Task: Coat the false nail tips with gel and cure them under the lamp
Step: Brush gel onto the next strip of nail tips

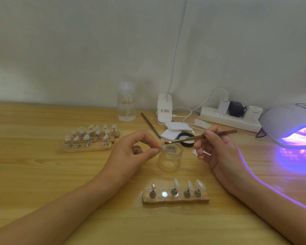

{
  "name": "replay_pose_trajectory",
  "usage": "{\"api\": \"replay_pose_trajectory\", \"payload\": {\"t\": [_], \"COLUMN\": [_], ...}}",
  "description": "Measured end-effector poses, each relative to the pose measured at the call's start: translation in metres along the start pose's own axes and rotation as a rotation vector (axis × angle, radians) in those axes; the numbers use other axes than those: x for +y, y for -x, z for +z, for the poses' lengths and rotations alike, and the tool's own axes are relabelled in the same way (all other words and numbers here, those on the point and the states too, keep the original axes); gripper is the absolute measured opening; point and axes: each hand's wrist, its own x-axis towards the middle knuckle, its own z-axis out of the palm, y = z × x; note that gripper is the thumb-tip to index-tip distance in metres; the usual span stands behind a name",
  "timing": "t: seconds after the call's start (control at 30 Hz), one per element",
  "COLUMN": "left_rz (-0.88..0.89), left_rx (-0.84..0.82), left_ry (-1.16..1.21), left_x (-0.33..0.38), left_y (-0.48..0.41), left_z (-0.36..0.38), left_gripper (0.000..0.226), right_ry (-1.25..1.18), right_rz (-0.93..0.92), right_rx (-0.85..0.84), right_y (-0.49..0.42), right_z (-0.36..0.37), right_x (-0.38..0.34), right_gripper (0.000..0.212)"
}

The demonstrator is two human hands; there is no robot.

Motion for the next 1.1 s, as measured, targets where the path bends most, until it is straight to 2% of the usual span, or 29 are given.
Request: {"api": "replay_pose_trajectory", "payload": {"t": [0.13,0.27,0.4,0.57,0.7,0.83,0.97,1.1], "left_rz": [0.002,-0.001,-0.007,-0.011,-0.020,-0.041,-0.065,-0.077], "left_rx": [-0.003,-0.004,-0.005,-0.010,-0.010,0.011,0.017,0.023], "left_ry": [-0.005,-0.005,-0.008,-0.010,-0.009,0.000,0.003,0.012], "left_x": [0.0002,0.0008,0.0015,0.0024,0.0037,0.0044,0.0044,0.0052], "left_y": [-0.0007,-0.0009,-0.0007,-0.0005,-0.0001,0.0005,0.0007,0.0008], "left_z": [0.0002,-0.0001,-0.0003,-0.0008,-0.0006,0.0004,0.0012,0.0015], "left_gripper": [0.014,0.015,0.016,0.015,0.014,0.010,0.008,0.008], "right_ry": [0.014,0.009,0.006,0.003,0.024,0.020,0.009,0.009], "right_rz": [-0.016,-0.006,-0.021,-0.006,-0.025,-0.006,-0.032,0.000], "right_rx": [-0.060,-0.007,-0.074,-0.005,-0.057,0.018,-0.055,0.003], "right_y": [0.0013,-0.0002,0.0021,0.0022,0.0043,0.0022,0.0039,0.0024], "right_z": [0.0026,0.0002,0.0033,0.0020,0.0047,0.0019,0.0041,0.0022], "right_x": [0.0000,0.0004,-0.0020,-0.0031,-0.0041,-0.0016,-0.0033,-0.0014], "right_gripper": [0.016,0.014,0.014,0.017,0.017,0.014,0.014,0.013]}}
